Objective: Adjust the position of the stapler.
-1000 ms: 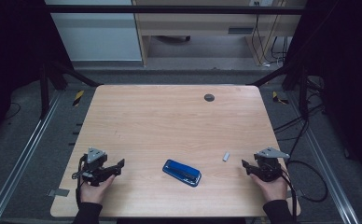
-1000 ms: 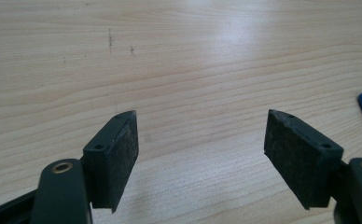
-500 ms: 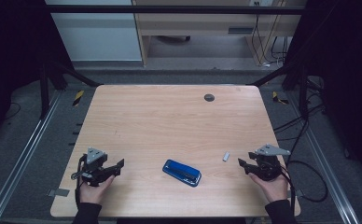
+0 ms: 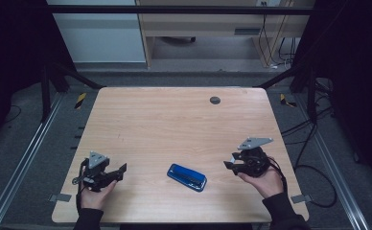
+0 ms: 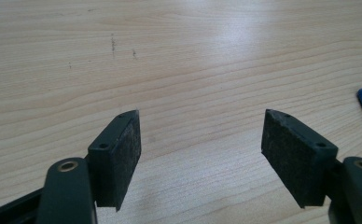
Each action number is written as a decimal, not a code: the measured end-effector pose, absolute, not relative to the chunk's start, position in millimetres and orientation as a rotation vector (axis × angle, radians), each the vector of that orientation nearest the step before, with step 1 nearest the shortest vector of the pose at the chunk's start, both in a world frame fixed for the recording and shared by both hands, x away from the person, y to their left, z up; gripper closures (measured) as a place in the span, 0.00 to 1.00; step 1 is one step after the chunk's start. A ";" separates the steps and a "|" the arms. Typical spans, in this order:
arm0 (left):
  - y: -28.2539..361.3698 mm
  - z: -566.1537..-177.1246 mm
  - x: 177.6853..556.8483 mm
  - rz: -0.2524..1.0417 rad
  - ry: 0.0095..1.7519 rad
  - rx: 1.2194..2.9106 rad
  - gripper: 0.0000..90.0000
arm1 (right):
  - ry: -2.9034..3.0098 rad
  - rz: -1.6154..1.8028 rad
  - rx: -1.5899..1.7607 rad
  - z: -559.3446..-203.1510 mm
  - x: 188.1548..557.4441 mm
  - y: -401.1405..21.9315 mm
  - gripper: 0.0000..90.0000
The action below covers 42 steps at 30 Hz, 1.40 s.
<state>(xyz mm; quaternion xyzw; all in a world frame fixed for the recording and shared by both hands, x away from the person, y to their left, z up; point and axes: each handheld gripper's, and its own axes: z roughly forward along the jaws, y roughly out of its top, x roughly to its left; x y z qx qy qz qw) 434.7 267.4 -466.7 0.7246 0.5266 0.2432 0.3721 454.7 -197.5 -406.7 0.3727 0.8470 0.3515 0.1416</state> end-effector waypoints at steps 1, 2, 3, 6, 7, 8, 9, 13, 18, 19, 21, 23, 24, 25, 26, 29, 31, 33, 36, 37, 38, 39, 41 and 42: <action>266.8 -466.8 434.7 0.624 1.350 1.851 0.32 | 2.460 1.004 1.061 -405.0 455.7 -192.9 0.58; 266.5 -466.8 434.7 0.625 1.349 1.851 0.32 | 2.468 1.004 1.047 -403.7 456.5 -188.0 0.58; 266.3 -466.9 434.9 0.625 1.348 1.853 0.32 | 2.483 1.000 1.036 -402.5 457.4 -183.4 0.58; 266.5 -467.0 435.1 0.623 1.346 1.864 0.32 | 2.534 0.992 1.011 -399.2 459.3 -169.7 0.59; 266.2 -467.3 435.2 0.623 1.348 1.858 0.32 | 2.548 0.994 1.000 -398.4 460.1 -165.2 0.59; 266.2 -467.2 435.2 0.623 1.348 1.858 0.32 | 2.563 0.987 0.992 -397.4 461.0 -161.0 0.59; 266.5 -466.9 435.1 0.623 1.346 1.865 0.32 | 2.581 0.979 0.984 -396.4 461.8 -157.0 0.59; 265.9 -467.0 435.4 0.625 1.342 1.867 0.32 | 2.644 0.932 0.942 -393.1 465.2 -141.4 0.59; 265.0 -467.2 435.6 0.623 1.342 1.869 0.32 | 2.704 0.875 0.913 -390.5 469.7 -126.3 0.60; 265.0 -467.1 435.6 0.623 1.341 1.869 0.32 | 2.711 0.864 0.913 -390.3 470.4 -123.6 0.60; 265.3 -466.9 435.7 0.625 1.339 1.872 0.32 | 2.738 0.842 0.897 -390.1 471.4 -118.6 0.61; 265.1 -466.9 435.6 0.623 1.341 1.870 0.32 | 2.757 0.830 0.880 -390.0 471.7 -113.3 0.60; 264.9 -467.0 435.6 0.622 1.341 1.869 0.32 | 2.770 0.827 0.874 -390.4 472.0 -110.6 0.60; 264.9 -467.0 435.6 0.623 1.341 1.871 0.32 | 2.784 0.822 0.870 -390.7 472.4 -108.0 0.60; 264.8 -467.0 435.5 0.624 1.341 1.871 0.32 | 2.792 0.814 0.861 -391.2 473.1 -105.4 0.60; 264.8 -466.8 435.4 0.623 1.338 1.873 0.32 | 2.804 0.798 0.846 -393.5 474.9 -97.0 0.58; 265.3 -466.6 435.5 0.627 1.336 1.874 0.32 | 2.815 0.794 0.835 -395.8 475.9 -92.8 0.58; 265.5 -466.7 435.6 0.626 1.336 1.874 0.32 | 2.829 0.776 0.820 -399.0 476.7 -87.7 0.57; 265.4 -466.7 435.6 0.627 1.336 1.875 0.32 | 2.842 0.760 0.808 -402.4 477.9 -83.1 0.56; 265.3 -466.6 435.5 0.628 1.335 1.875 0.32 | 2.853 0.740 0.809 -406.4 479.4 -77.7 0.56; 265.2 -466.6 435.6 0.628 1.335 1.876 0.32 | 2.857 0.733 0.802 -407.9 480.1 -76.2 0.56; 265.0 -466.7 435.6 0.623 1.338 1.873 0.32 | 2.861 0.723 0.797 -409.4 480.6 -74.6 0.56; 265.4 -466.6 435.7 0.628 1.335 1.876 0.32 | 2.874 0.698 0.785 -413.5 481.3 -70.4 0.56; 265.4 -466.6 435.6 0.628 1.334 1.875 0.32 | 2.879 0.694 0.783 -415.7 481.5 -68.5 0.56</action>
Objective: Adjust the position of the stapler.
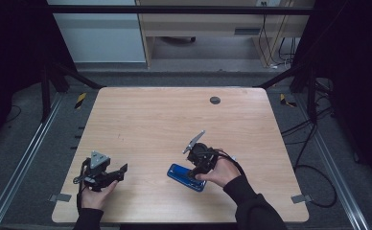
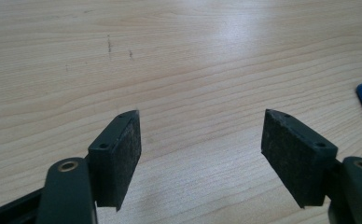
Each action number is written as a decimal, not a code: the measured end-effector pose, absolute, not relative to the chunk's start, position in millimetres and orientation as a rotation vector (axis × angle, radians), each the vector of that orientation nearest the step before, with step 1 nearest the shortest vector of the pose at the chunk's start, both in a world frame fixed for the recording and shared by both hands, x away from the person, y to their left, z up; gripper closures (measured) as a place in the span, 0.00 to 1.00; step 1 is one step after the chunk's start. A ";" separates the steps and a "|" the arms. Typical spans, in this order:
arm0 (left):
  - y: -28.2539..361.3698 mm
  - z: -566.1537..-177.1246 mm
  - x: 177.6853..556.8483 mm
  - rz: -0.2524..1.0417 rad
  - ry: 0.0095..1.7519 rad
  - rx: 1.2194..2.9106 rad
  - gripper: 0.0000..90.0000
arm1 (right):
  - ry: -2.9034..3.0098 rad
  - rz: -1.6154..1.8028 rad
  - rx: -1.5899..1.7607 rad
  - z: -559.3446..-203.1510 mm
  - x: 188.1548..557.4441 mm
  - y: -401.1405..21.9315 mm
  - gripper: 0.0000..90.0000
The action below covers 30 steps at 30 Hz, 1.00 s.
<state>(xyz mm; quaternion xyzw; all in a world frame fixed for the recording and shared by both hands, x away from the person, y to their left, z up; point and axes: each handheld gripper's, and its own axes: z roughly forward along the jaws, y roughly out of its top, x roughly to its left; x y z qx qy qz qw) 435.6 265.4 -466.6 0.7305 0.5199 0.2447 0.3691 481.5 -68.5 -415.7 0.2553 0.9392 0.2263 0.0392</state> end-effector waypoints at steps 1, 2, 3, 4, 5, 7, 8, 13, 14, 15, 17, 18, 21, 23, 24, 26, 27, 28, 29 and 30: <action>265.4 -466.6 435.6 0.629 1.334 1.876 0.32 | 2.882 0.690 0.784 -417.9 481.6 -66.6 0.56; 265.4 -466.6 435.6 0.628 1.334 1.875 0.32 | 2.885 0.688 0.780 -420.1 482.0 -65.2 0.56; 265.4 -466.6 435.6 0.629 1.334 1.876 0.32 | 2.888 0.685 0.768 -422.5 483.0 -64.4 0.56; 265.3 -466.6 435.6 0.629 1.334 1.876 0.32 | 2.891 0.681 0.767 -425.0 483.6 -63.5 0.57; 265.3 -466.6 435.6 0.629 1.334 1.876 0.32 | 2.891 0.681 0.767 -425.0 483.6 -63.5 0.57; 264.9 -467.0 435.7 0.624 1.336 1.874 0.32 | 2.902 0.658 0.768 -432.0 485.1 -61.0 0.58; 264.9 -467.0 435.8 0.625 1.337 1.874 0.32 | 2.907 0.647 0.763 -433.9 485.7 -60.5 0.58; 265.1 -466.9 435.7 0.626 1.336 1.873 0.32 | 2.918 0.623 0.761 -444.1 488.5 -57.2 0.62; 265.2 -466.9 435.8 0.625 1.336 1.873 0.32 | 2.924 0.617 0.753 -445.5 488.9 -56.8 0.63; 265.2 -467.0 435.9 0.626 1.336 1.873 0.32 | 2.925 0.612 0.744 -446.7 489.2 -56.6 0.64; 265.2 -467.1 436.1 0.626 1.336 1.874 0.32 | 2.931 0.613 0.746 -449.8 489.1 -55.2 0.65; 265.3 -467.1 436.2 0.629 1.334 1.876 0.32 | 2.934 0.603 0.740 -451.1 489.3 -54.7 0.66; 265.2 -466.8 435.9 0.628 1.335 1.874 0.32 | 2.935 0.597 0.734 -454.1 488.9 -52.7 0.69; 265.3 -467.0 436.1 0.628 1.336 1.874 0.32 | 2.930 0.586 0.709 -455.3 489.2 -51.9 0.71; 265.3 -467.1 436.1 0.627 1.336 1.874 0.32 | 2.930 0.583 0.717 -455.1 488.9 -51.5 0.72; 265.2 -467.1 436.1 0.627 1.336 1.874 0.32 | 2.929 0.583 0.709 -455.0 489.1 -51.6 0.72; 265.2 -467.1 436.1 0.628 1.336 1.874 0.32 | 2.925 0.583 0.698 -454.8 488.8 -51.4 0.73; 265.1 -467.1 436.2 0.627 1.336 1.874 0.32 | 2.921 0.579 0.695 -454.7 488.1 -51.0 0.73; 265.3 -467.1 436.3 0.630 1.334 1.877 0.32 | 2.920 0.572 0.680 -454.4 488.0 -51.0 0.73; 265.3 -467.1 436.3 0.630 1.334 1.877 0.32 | 2.921 0.567 0.691 -453.9 487.3 -50.5 0.73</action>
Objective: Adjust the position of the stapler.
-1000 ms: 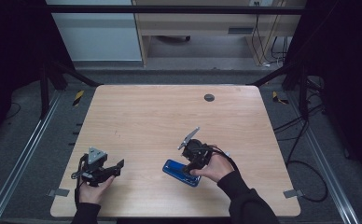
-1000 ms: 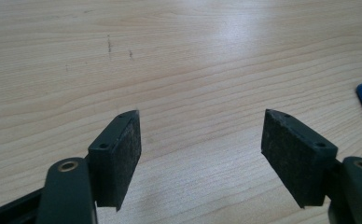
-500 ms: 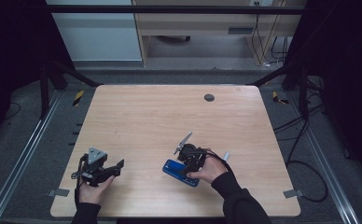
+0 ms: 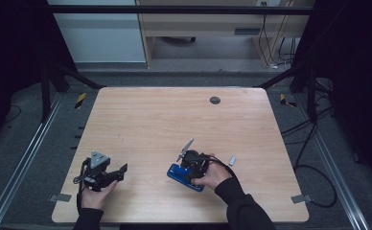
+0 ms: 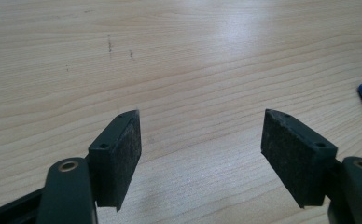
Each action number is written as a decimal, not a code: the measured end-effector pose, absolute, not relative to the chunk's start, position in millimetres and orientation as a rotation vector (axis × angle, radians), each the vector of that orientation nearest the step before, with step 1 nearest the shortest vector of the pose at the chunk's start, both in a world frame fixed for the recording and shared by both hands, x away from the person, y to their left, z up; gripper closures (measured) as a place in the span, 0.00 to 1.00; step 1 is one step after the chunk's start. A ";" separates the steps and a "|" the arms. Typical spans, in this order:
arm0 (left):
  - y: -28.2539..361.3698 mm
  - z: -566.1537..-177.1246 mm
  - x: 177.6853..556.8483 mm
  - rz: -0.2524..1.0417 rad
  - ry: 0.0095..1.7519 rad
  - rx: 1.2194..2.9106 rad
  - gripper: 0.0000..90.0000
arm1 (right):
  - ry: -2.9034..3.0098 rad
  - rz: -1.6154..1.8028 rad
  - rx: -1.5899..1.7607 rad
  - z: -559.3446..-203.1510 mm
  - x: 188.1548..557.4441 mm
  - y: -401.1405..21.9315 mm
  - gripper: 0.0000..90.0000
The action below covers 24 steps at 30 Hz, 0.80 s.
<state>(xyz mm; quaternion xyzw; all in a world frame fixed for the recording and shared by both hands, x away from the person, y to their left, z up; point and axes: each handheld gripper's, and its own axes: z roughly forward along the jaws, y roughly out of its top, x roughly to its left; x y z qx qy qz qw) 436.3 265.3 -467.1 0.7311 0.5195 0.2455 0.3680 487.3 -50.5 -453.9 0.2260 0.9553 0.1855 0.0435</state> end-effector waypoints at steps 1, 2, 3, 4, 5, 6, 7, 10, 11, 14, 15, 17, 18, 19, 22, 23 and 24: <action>265.4 -467.0 436.2 0.630 1.333 1.880 0.32 | 2.917 0.576 0.687 -454.3 487.5 -50.7 0.73; 265.4 -467.1 436.3 0.631 1.334 1.877 0.32 | 2.917 0.576 0.680 -454.3 487.5 -50.9 0.73; 265.3 -467.2 436.2 0.629 1.337 1.874 0.32 | 2.916 0.575 0.679 -454.2 486.9 -50.6 0.73; 265.4 -467.2 436.2 0.629 1.337 1.874 0.32 | 2.924 0.566 0.657 -453.7 486.8 -50.9 0.73; 265.5 -467.1 436.2 0.629 1.337 1.874 0.32 | 2.928 0.563 0.657 -453.4 486.1 -50.6 0.73; 265.6 -467.0 436.1 0.629 1.337 1.874 0.32 | 2.928 0.566 0.648 -453.1 485.6 -50.8 0.73; 265.7 -467.0 436.1 0.629 1.337 1.873 0.32 | 2.929 0.566 0.637 -452.4 485.1 -51.4 0.73; 265.7 -467.0 436.1 0.629 1.337 1.873 0.32 | 2.940 0.583 0.600 -449.3 483.9 -54.7 0.73; 265.6 -467.0 436.2 0.630 1.336 1.874 0.32 | 2.950 0.593 0.580 -447.2 483.6 -56.7 0.73; 265.6 -466.9 436.2 0.630 1.335 1.874 0.32 | 2.967 0.595 0.531 -442.4 482.5 -59.8 0.73; 266.0 -466.7 436.2 0.633 1.331 1.878 0.32 | 2.972 0.595 0.502 -441.0 482.2 -61.0 0.73; 266.4 -466.4 435.9 0.631 1.332 1.879 0.32 | 2.984 0.598 0.474 -437.8 481.0 -63.4 0.73; 266.6 -466.4 435.8 0.631 1.333 1.878 0.32 | 3.001 0.598 0.448 -436.1 480.7 -65.1 0.73; 266.7 -466.4 435.8 0.631 1.333 1.878 0.32 | 3.011 0.604 0.426 -434.9 479.7 -66.9 0.73; 266.6 -466.7 436.3 0.633 1.333 1.877 0.32 | 3.036 0.609 0.340 -433.2 476.1 -72.2 0.73; 266.3 -466.8 436.3 0.633 1.333 1.878 0.32 | 3.038 0.605 0.328 -433.4 475.0 -73.0 0.73; 266.0 -466.8 436.3 0.632 1.332 1.877 0.32 | 3.046 0.589 0.321 -433.6 473.9 -73.7 0.73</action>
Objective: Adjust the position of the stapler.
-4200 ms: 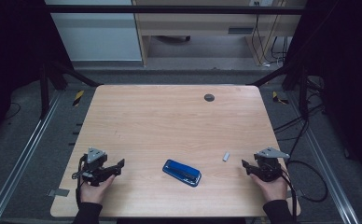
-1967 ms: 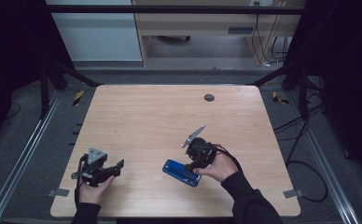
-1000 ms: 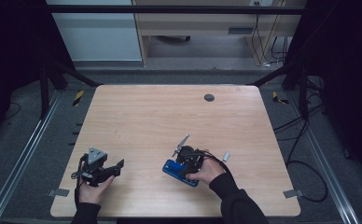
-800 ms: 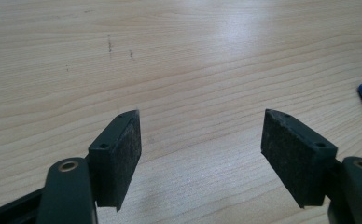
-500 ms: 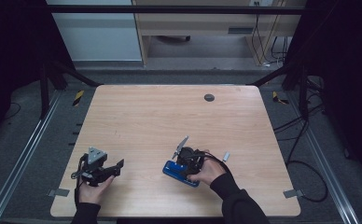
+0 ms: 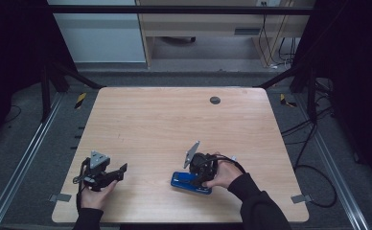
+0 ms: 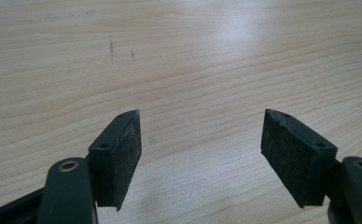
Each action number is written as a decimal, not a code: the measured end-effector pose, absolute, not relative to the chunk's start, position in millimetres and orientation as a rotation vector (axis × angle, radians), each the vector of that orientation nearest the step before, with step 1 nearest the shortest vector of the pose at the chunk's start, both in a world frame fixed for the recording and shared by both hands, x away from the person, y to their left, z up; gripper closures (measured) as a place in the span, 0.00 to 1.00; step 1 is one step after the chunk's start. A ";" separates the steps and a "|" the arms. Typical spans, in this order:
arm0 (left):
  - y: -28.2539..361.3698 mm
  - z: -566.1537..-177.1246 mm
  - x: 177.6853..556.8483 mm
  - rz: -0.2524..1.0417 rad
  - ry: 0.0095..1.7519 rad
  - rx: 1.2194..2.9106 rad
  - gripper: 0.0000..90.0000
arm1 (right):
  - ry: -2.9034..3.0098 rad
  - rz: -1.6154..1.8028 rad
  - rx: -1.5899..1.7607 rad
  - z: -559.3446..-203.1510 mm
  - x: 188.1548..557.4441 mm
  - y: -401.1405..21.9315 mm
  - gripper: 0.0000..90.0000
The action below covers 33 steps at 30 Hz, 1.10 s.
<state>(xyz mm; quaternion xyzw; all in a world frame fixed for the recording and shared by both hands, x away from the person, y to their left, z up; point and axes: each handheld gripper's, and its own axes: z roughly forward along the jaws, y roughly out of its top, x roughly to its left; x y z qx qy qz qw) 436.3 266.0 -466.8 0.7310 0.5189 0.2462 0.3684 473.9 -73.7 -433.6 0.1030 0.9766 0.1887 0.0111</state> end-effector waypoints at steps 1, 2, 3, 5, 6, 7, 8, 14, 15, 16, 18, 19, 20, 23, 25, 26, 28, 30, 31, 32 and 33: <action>265.6 -466.8 436.1 0.631 1.334 1.875 0.32 | 3.052 0.580 0.300 -434.4 473.4 -74.7 0.73; 265.6 -466.7 436.1 0.632 1.334 1.876 0.32 | 3.062 0.574 0.286 -435.4 472.9 -75.5 0.73; 265.6 -466.8 436.1 0.632 1.334 1.876 0.32 | 3.064 0.572 0.276 -436.6 472.3 -76.2 0.73; 265.6 -467.0 436.2 0.630 1.335 1.875 0.32 | 3.066 0.576 0.274 -439.0 471.1 -77.5 0.73; 265.6 -467.0 436.2 0.630 1.335 1.875 0.32 | 3.066 0.576 0.274 -439.0 471.1 -77.5 0.73; 265.7 -467.1 436.2 0.631 1.334 1.875 0.32 | 3.072 0.580 0.237 -442.4 469.9 -78.3 0.73; 265.7 -467.0 436.1 0.630 1.335 1.875 0.32 | 3.076 0.582 0.223 -443.7 469.6 -78.6 0.73; 265.6 -467.1 436.2 0.630 1.334 1.876 0.32 | 3.078 0.601 0.123 -449.2 465.0 -76.7 0.73; 265.5 -467.1 436.2 0.631 1.334 1.876 0.32 | 3.076 0.607 0.115 -449.3 464.0 -76.4 0.73; 265.6 -467.1 436.2 0.631 1.334 1.876 0.32 | 3.077 0.610 0.097 -449.4 463.8 -76.3 0.73; 265.7 -467.2 436.3 0.630 1.334 1.876 0.32 | 3.075 0.611 0.076 -450.0 464.0 -76.3 0.73; 265.6 -467.3 436.3 0.628 1.335 1.875 0.32 | 3.073 0.605 0.074 -450.2 464.2 -76.4 0.73; 265.6 -467.3 436.2 0.628 1.335 1.876 0.32 | 3.075 0.599 0.073 -450.6 464.9 -76.6 0.73; 265.6 -467.2 436.3 0.630 1.334 1.876 0.32 | 3.070 0.605 0.054 -452.7 466.3 -78.0 0.73; 265.6 -467.3 436.5 0.629 1.335 1.876 0.32 | 3.074 0.604 0.051 -452.7 467.1 -78.4 0.73; 265.8 -467.3 436.6 0.631 1.332 1.879 0.32 | 3.075 0.603 0.051 -452.9 467.2 -78.4 0.73; 265.6 -467.3 436.5 0.632 1.331 1.880 0.32 | 3.077 0.609 0.050 -453.6 467.5 -79.0 0.73; 265.4 -467.4 436.3 0.630 1.331 1.880 0.32 | 3.071 0.616 0.056 -454.0 467.3 -79.6 0.73; 265.2 -467.4 436.3 0.630 1.330 1.882 0.32 | 3.070 0.617 0.065 -454.2 466.8 -79.5 0.73; 264.8 -467.5 436.2 0.628 1.332 1.881 0.32 | 3.069 0.620 0.059 -454.6 466.5 -79.7 0.73; 265.0 -467.3 436.1 0.627 1.329 1.889 0.32 | 3.067 0.611 0.072 -454.4 465.6 -79.7 0.72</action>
